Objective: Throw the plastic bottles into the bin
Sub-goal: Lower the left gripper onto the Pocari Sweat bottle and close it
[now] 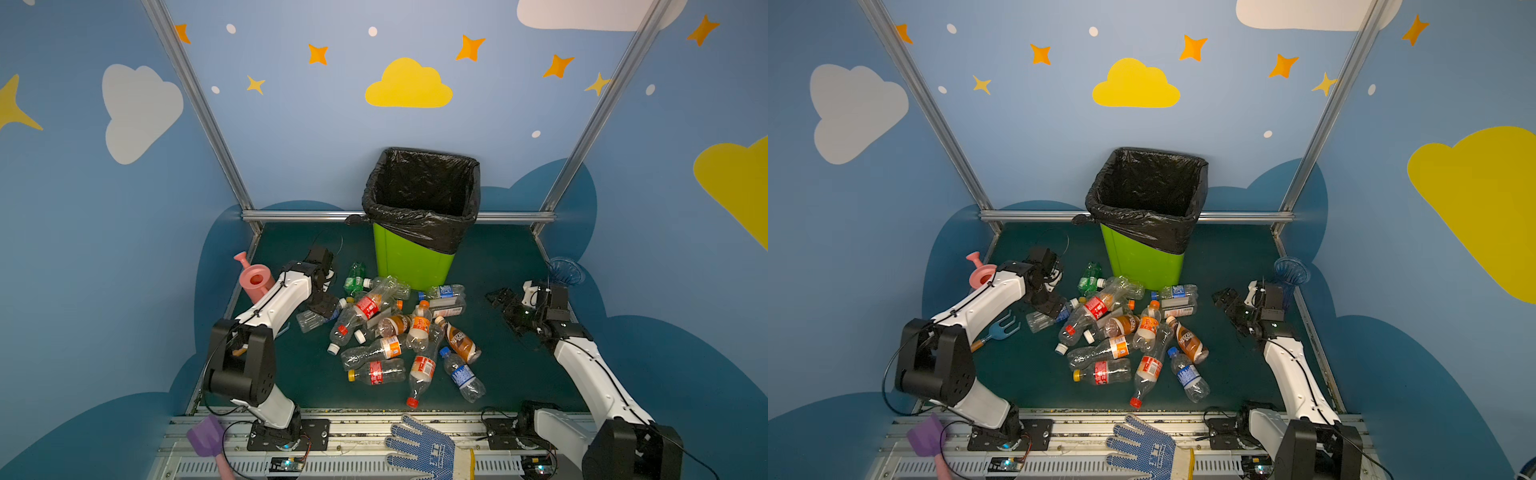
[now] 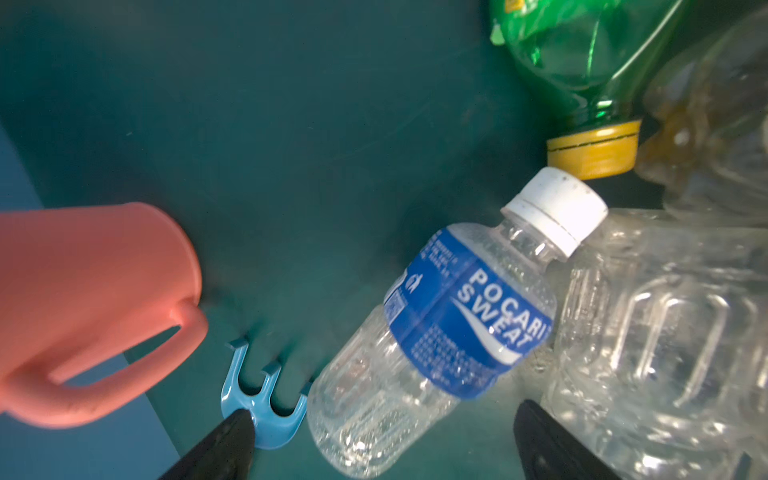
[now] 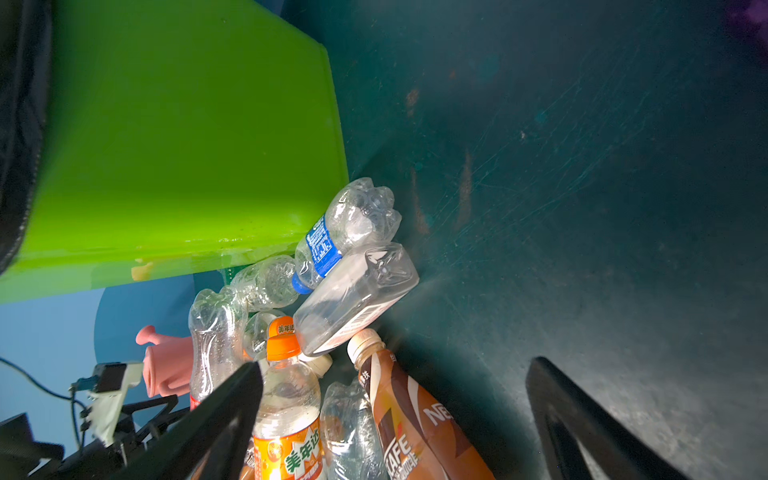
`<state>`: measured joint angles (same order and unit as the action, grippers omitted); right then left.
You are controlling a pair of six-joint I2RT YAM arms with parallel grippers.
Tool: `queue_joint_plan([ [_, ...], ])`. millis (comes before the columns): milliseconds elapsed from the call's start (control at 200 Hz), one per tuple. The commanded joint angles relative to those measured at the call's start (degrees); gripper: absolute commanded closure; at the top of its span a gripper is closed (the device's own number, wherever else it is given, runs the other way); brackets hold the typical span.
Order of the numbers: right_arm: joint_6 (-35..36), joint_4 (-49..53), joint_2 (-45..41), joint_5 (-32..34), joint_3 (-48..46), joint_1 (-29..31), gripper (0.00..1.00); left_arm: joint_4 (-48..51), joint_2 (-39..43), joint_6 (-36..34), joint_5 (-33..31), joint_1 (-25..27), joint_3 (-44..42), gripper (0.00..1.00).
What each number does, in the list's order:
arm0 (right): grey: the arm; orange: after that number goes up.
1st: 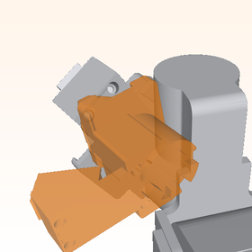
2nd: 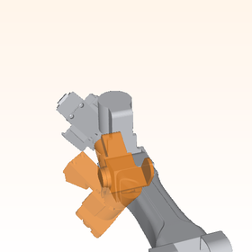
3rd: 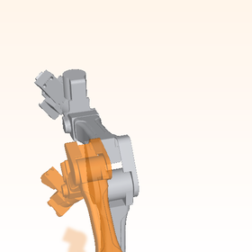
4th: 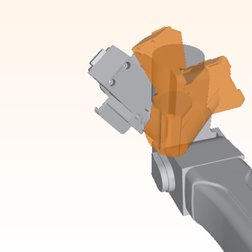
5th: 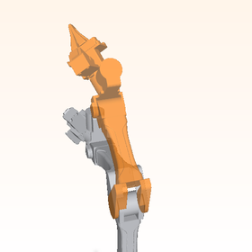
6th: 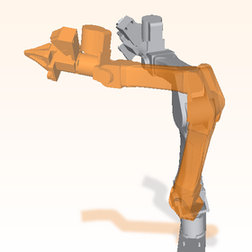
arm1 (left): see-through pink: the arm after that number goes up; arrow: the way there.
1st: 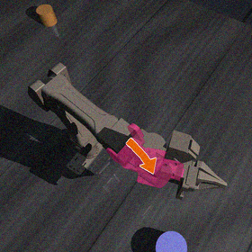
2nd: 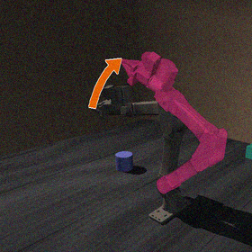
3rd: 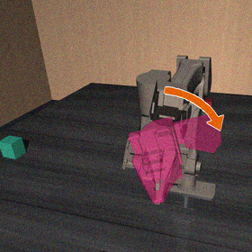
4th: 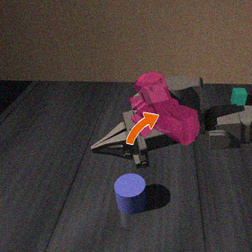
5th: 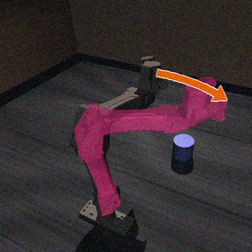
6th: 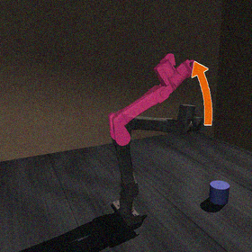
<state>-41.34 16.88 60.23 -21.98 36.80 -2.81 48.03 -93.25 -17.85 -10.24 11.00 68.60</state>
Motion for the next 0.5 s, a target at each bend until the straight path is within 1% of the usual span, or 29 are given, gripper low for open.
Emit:
queue_joint_plan([
  [0, 1.15, -0.99, 0.87, -1.06, -0.80, -1.17, 0.02, 3.57, -1.13, -3.63, 1.78, 0.16, 0.84, 0.04],
  [170, 1.68, -1.91, 2.74, -2.32, -0.63, -2.80, 0.02, 4.31, -3.98, -5.91, 1.95, 0.16, 2.30, 0.05],
  [290, 1.93, -2.40, 4.96, -3.92, 0.09, -3.51, 0.02, 4.65, -6.01, -6.33, 2.92, 0.16, 3.28, 0.07],
  [496, 3.18, -2.29, 7.67, -5.96, 1.37, -4.07, 0.02, 5.66, -9.96, -6.03, 2.68, 0.16, 4.17, 0.12],
])
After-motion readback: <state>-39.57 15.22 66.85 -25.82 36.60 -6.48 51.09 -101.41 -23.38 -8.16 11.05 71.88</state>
